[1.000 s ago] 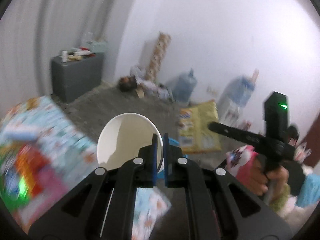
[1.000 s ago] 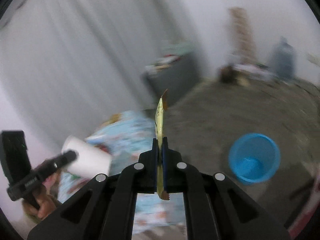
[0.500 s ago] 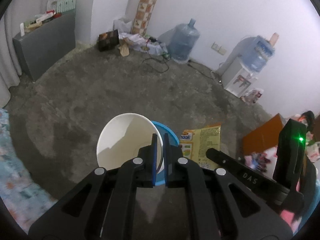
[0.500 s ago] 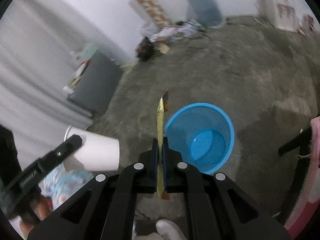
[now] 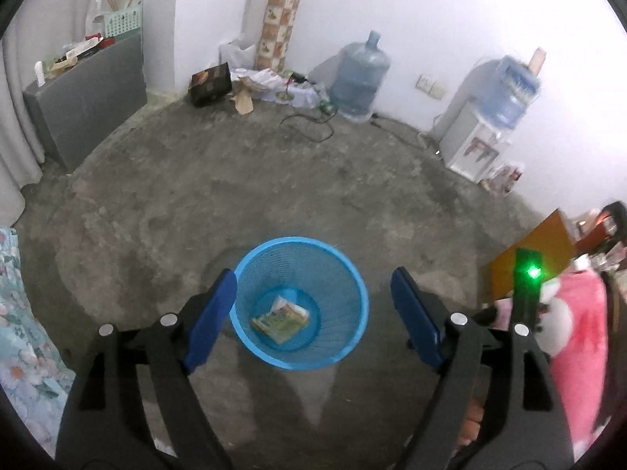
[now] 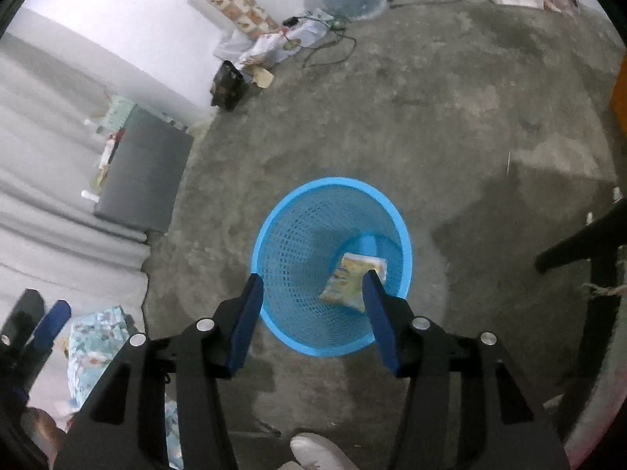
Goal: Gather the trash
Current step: 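Carry cup and wrapper to the blue wastebasket and open both grippers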
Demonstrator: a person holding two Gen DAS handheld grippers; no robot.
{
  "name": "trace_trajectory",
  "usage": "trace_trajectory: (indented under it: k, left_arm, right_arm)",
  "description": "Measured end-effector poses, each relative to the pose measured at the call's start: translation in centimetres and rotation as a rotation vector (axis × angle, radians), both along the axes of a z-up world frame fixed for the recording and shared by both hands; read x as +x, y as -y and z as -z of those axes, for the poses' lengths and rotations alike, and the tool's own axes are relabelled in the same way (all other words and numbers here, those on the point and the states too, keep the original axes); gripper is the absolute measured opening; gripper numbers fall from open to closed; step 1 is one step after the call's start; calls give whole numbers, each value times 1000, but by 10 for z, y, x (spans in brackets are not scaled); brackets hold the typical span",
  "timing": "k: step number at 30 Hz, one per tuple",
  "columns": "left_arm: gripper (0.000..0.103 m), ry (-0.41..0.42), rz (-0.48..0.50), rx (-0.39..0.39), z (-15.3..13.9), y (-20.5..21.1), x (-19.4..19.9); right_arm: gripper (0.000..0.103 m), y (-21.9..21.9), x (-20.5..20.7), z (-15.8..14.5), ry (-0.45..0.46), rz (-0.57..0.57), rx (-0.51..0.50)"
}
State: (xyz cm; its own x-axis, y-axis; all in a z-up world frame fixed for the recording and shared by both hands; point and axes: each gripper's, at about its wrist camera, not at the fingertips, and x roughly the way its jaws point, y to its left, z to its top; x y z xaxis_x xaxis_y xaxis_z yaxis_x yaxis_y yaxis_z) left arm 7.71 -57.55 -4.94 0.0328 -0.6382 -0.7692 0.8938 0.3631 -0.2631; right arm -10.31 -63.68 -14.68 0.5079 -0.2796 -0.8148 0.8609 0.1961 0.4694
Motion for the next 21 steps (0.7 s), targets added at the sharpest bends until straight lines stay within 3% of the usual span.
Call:
trace_trajectory:
  k: [5, 11, 16, 21]
  left_arm:
    - [85, -33, 44, -110, -50, -57, -5]
    - [91, -10, 54, -203, -111, -170, -8]
    - [94, -19, -42, -283, -140, -285, 5]
    - [94, -23, -260, -389, -150, -407, 25]
  right_arm:
    - [69, -38, 18, -51, -78, -114, -172]
    - [97, -114, 56, -124, -140, -245, -421]
    - [97, -186, 94, -168, -223, -357, -606]
    - [97, -254, 128, -191, -174, -602, -693]
